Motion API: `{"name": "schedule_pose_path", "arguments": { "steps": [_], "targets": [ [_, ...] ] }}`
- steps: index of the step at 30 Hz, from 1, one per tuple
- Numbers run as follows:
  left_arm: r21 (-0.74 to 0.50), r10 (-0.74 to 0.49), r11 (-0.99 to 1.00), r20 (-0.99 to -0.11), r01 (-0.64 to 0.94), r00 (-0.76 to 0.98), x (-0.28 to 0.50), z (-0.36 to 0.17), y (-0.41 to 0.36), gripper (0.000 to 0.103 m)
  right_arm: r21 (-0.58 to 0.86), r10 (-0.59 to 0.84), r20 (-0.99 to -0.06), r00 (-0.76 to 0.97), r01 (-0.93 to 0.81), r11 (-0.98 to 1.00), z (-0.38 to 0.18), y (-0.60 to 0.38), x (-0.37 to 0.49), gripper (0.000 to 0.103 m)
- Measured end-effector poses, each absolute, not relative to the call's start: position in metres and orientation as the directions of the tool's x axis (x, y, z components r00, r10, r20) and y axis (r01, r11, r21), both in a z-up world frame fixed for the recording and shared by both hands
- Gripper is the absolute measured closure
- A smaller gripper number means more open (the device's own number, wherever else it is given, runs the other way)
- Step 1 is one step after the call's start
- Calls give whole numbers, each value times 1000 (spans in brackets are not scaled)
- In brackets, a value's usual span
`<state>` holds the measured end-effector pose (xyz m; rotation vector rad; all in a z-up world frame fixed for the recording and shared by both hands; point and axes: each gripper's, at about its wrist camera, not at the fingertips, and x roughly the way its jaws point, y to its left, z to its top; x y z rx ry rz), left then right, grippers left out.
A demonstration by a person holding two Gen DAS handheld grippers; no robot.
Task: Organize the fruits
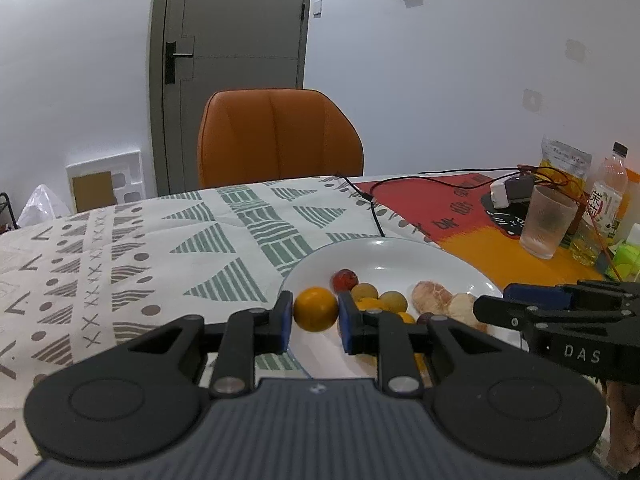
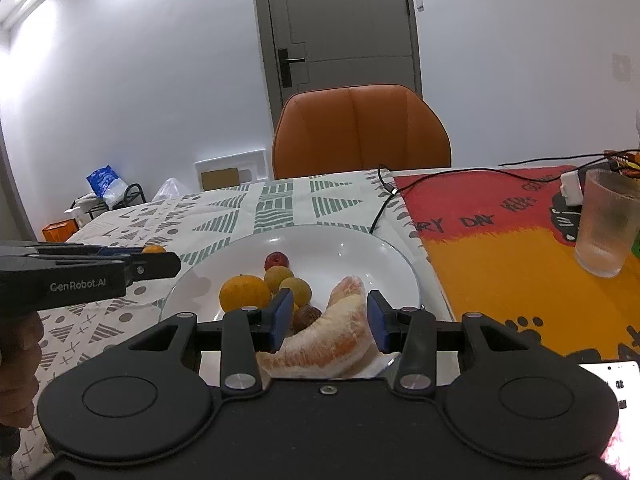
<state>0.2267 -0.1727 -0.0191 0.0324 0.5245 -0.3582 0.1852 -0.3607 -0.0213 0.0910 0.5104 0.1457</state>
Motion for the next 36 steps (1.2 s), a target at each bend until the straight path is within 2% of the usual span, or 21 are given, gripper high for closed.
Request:
{"name": "schedule_pose_path", "arguments": {
  "steps": [8, 9, 11, 13, 19, 21, 26, 33, 36],
  "targets": [
    [-50, -306, 944, -507, 327, 806, 222, -15, -163, 77, 147, 172, -485, 858, -114, 982, -27, -359, 179, 54],
    [-49, -302, 945, -509, 323, 806, 222, -15, -161, 74, 151, 174, -484, 857, -115, 982, -27, -358, 179, 52],
    [-46, -291, 949, -511, 313, 809, 220, -14, -157, 65, 156, 180, -483, 857, -118, 981, -28, -357, 177, 51],
    [-47, -280, 953, -515, 299, 811, 218, -13, -153, 50, 157, 185, -484, 855, -123, 980, -27, -354, 176, 49],
    [-67, -261, 962, -515, 265, 816, 209, -10, -138, 23, 173, 191, -492, 850, -119, 978, -26, -350, 171, 44],
    [-65, -254, 964, -511, 258, 821, 204, -8, -132, 19, 178, 193, -487, 852, -119, 977, -25, -348, 168, 35],
    [-32, -201, 976, -519, 217, 831, 195, -5, -119, 15, 178, 200, -468, 860, -130, 975, -19, -339, 160, 27],
    [-25, -166, 984, -518, 179, 839, 180, 5, -101, 7, 188, 221, -451, 865, -151, 971, -11, -326, 151, 4],
    [-23, -171, 982, -521, 187, 836, 171, 9, -96, 6, 192, 230, -445, 866, -158, 968, -8, -321, 147, 0]
  ]
}}
